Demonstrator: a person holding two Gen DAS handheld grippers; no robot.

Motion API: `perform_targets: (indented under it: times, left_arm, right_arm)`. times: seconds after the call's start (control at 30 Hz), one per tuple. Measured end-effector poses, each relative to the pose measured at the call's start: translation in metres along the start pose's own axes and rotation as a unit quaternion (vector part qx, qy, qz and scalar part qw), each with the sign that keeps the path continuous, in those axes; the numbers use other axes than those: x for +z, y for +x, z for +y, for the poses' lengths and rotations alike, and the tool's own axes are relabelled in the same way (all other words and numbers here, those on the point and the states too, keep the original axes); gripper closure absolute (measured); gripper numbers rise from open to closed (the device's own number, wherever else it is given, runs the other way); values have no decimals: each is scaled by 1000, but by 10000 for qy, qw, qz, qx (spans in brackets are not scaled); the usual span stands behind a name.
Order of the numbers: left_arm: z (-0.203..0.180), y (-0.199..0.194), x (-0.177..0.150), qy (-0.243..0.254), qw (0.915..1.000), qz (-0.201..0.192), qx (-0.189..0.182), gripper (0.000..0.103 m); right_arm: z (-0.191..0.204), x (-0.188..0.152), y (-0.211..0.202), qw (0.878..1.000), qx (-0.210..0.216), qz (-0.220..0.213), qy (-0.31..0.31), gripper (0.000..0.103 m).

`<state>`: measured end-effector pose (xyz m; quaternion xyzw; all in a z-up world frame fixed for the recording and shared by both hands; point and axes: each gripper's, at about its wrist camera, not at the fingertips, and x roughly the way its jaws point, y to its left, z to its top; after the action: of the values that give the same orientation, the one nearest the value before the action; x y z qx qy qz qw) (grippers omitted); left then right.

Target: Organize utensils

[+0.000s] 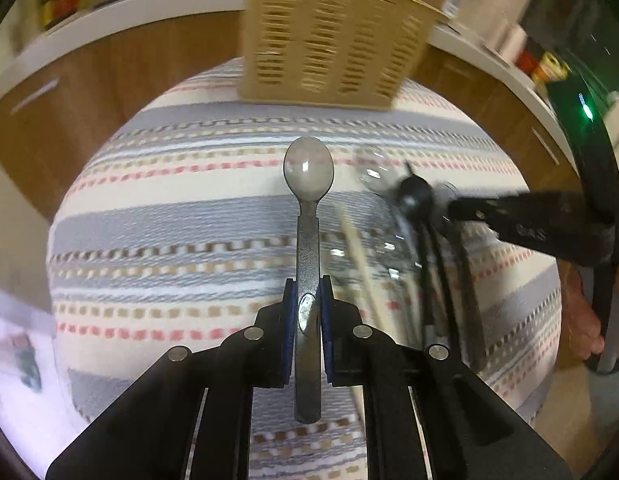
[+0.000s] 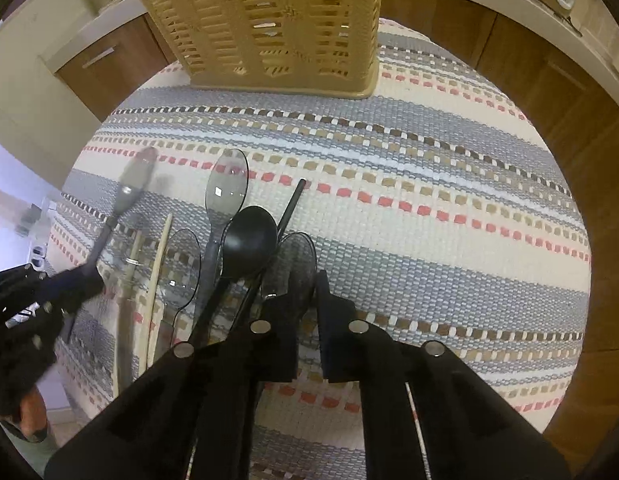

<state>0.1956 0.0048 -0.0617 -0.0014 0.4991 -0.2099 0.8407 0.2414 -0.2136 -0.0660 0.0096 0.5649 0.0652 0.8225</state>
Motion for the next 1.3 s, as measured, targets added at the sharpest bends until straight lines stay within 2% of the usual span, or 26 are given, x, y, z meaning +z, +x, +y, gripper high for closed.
perform_targets:
  times: [0.23,0.37,0.43,0.47,0.5,0.57,0.63,0.73,0.83,0.93,1.0,1.07,1.13,1.3]
  left_arm:
    - [42,9,-6,-689,9973,196,140,94]
    - [47,6,-7,-729,9971,181,70,93]
    - [48,6,-7,-723,9972,186,48,92]
    - [49,6,-7,-729,9972,185,18,87]
    - [49,8,-5,-741,9971,168,-1,78]
    - [51,5,0,-775,9969,61,80,69]
    - [54,2,5,-786,9968,-12,141,69]
    - [59,3,14,-754,9970,-10,196,69]
    - [63,6,21,-731,9971,31,189,69]
    - [67,13,33,-728,9971,90,187,69]
    - [68,19,40,-715,9971,119,210,64]
    - [67,23,49,-692,9972,119,265,58]
    - [68,26,55,-697,9971,152,272,56]
    - [72,32,68,-756,9963,197,345,56]
  right_arm:
    - [-15,8,0,9999,-80,85,59,98]
    - [-25,15,-3,9994,-116,276,-145,98]
    - [-36,17,-6,9993,62,357,-125,98]
    - [-42,19,-7,9993,71,351,-61,98]
    - [-46,20,-8,9994,47,324,-100,98]
    - [-55,22,-7,9992,65,384,-22,98]
    - [-67,22,-6,9993,-9,355,152,98]
    - [-76,19,-12,9989,-413,170,147,98]
    - [-89,19,-20,9988,-349,104,339,97]
    - [-91,20,-23,9987,-177,118,455,90]
    - [-87,18,-27,9981,201,193,544,76]
    - [-79,14,-28,9978,325,158,553,59]
    - [-74,12,-30,9980,247,119,572,58]
    - [-79,16,-15,9940,-82,258,1063,58]
